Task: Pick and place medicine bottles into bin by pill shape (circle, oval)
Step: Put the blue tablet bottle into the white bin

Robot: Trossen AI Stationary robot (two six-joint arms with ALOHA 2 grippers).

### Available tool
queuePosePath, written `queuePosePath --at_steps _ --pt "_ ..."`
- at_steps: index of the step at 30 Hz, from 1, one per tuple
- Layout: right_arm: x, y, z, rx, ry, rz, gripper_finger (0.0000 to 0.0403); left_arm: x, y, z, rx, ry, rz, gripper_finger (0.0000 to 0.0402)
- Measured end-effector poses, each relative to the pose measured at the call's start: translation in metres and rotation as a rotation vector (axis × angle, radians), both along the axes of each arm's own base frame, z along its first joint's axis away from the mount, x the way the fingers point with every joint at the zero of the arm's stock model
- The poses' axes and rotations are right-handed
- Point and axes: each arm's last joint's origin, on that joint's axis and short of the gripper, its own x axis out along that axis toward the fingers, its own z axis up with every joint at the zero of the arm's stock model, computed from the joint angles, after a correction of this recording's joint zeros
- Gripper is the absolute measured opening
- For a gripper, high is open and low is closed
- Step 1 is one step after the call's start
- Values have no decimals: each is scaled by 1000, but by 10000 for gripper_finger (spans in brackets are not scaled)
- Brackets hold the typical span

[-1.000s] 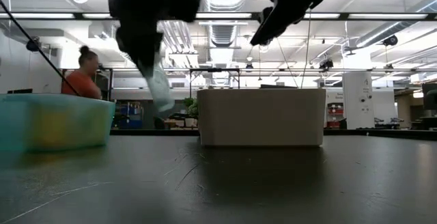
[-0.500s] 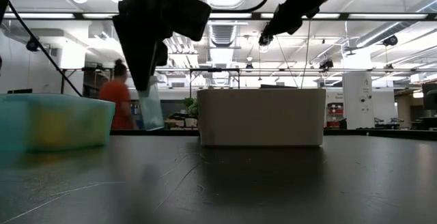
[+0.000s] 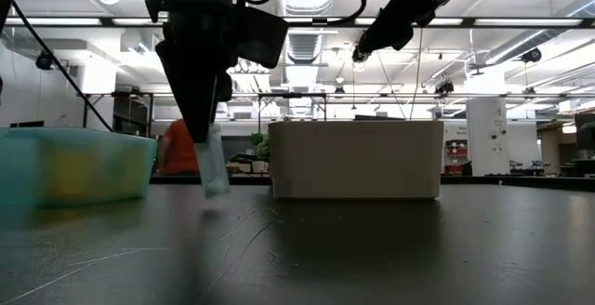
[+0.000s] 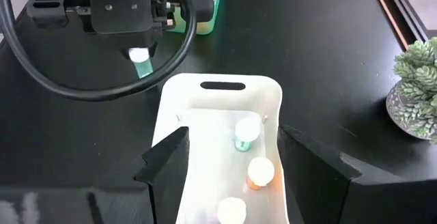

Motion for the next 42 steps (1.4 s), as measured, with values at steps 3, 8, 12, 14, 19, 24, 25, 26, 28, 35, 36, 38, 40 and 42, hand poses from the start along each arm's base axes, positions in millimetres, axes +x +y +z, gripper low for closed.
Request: queuePosePath --at_steps 3,8,12,14,19,24,25,26,28,35,36,38,40,42 --pt "0 0 0 -5 -5 4 215 0 0 1 -1 -4 -1 141" --pt "0 0 0 -6 -5 5 215 1 0 1 -1 -7 -1 167" --pt "0 0 0 -2 -4 2 215 0 0 3 -2 -12 -1 182" --pt "0 0 0 3 -4 -3 215 -2 1 9 8 -19 -7 184" --pt "4 4 -2 13 -6 4 215 -15 0 29 104 -82 -64 185" --pt "17 14 -10 22 -27 38 215 -36 -7 56 240 -218 -161 185" --pt "21 17 -12 21 -32 48 215 -40 -9 60 256 -271 -188 185" --pt "25 21 -15 21 -37 60 215 -44 -12 63 263 -332 -218 185" --pt "33 28 -21 10 -52 95 215 -53 -17 65 271 -455 -291 185" --pt "63 56 -42 -54 -71 226 215 -89 -16 56 320 -909 -436 185" --pt "68 59 -42 -59 -71 237 215 -95 -13 53 332 -950 -434 185" --pt "76 61 -41 -68 -70 251 215 -106 -7 54 357 -1029 -442 185" --pt "85 62 -38 -69 -75 249 215 -118 -2 57 384 -1076 -454 185" --pt "93 63 -35 -70 -58 248 215 -129 3 65 409 -1124 -429 185"
